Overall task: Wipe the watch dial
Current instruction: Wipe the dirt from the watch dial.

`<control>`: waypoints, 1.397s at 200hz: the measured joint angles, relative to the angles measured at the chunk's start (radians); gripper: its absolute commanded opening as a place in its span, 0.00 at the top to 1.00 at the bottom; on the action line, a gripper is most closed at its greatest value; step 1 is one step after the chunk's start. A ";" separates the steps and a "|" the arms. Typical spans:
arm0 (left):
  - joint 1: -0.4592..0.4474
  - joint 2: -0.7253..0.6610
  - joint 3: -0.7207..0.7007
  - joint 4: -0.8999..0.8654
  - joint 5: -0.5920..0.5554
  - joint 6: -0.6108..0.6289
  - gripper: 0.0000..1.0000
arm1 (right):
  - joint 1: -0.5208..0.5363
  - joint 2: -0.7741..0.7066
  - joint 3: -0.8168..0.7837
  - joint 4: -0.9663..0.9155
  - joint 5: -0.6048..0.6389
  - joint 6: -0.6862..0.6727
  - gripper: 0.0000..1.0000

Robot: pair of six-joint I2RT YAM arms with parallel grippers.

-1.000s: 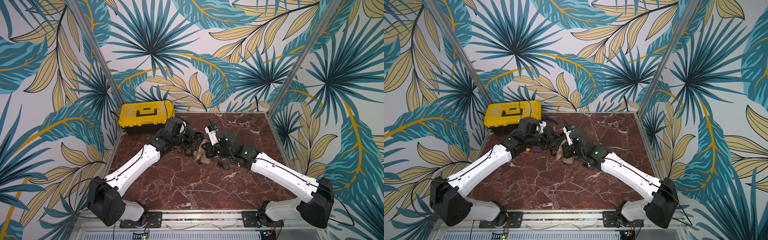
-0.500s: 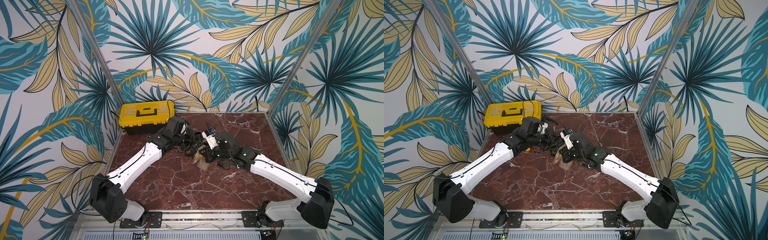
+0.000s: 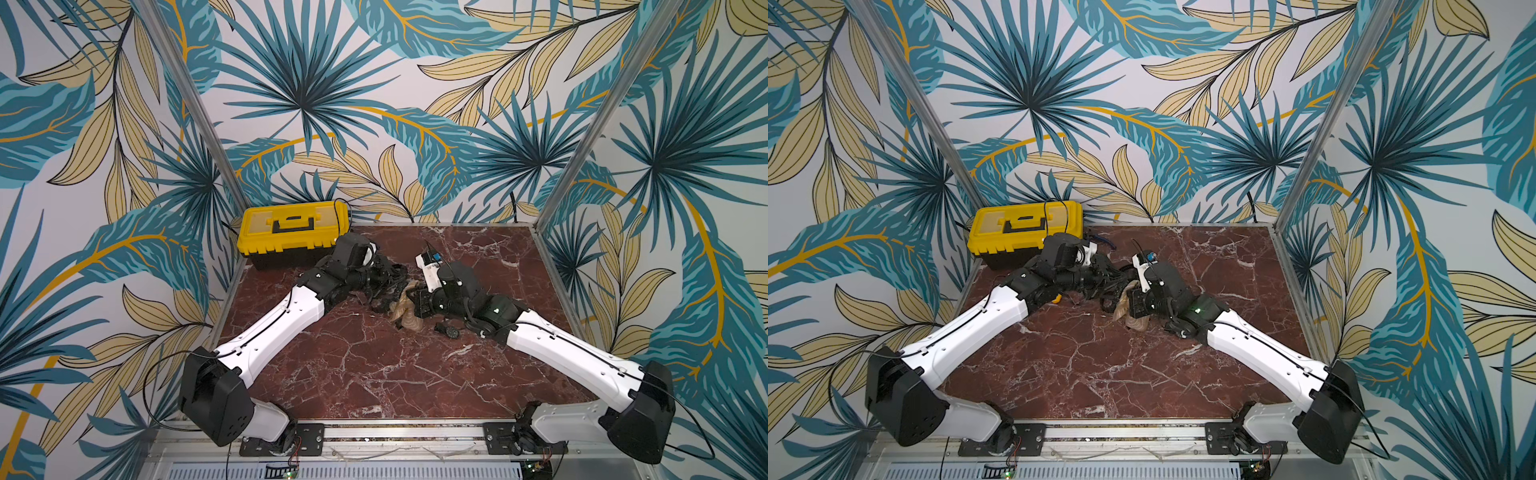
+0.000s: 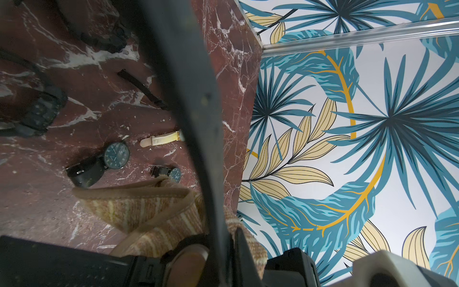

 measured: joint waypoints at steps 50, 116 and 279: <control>0.000 0.000 0.001 -0.039 0.013 0.005 1.00 | 0.008 0.011 -0.012 -0.022 -0.064 -0.021 1.00; 0.002 0.000 0.000 -0.063 0.026 0.007 1.00 | 0.057 0.021 -0.001 -0.039 -0.118 -0.042 1.00; 0.002 -0.001 -0.002 -0.034 0.034 0.005 1.00 | 0.063 -0.015 0.046 -0.083 -0.031 -0.072 1.00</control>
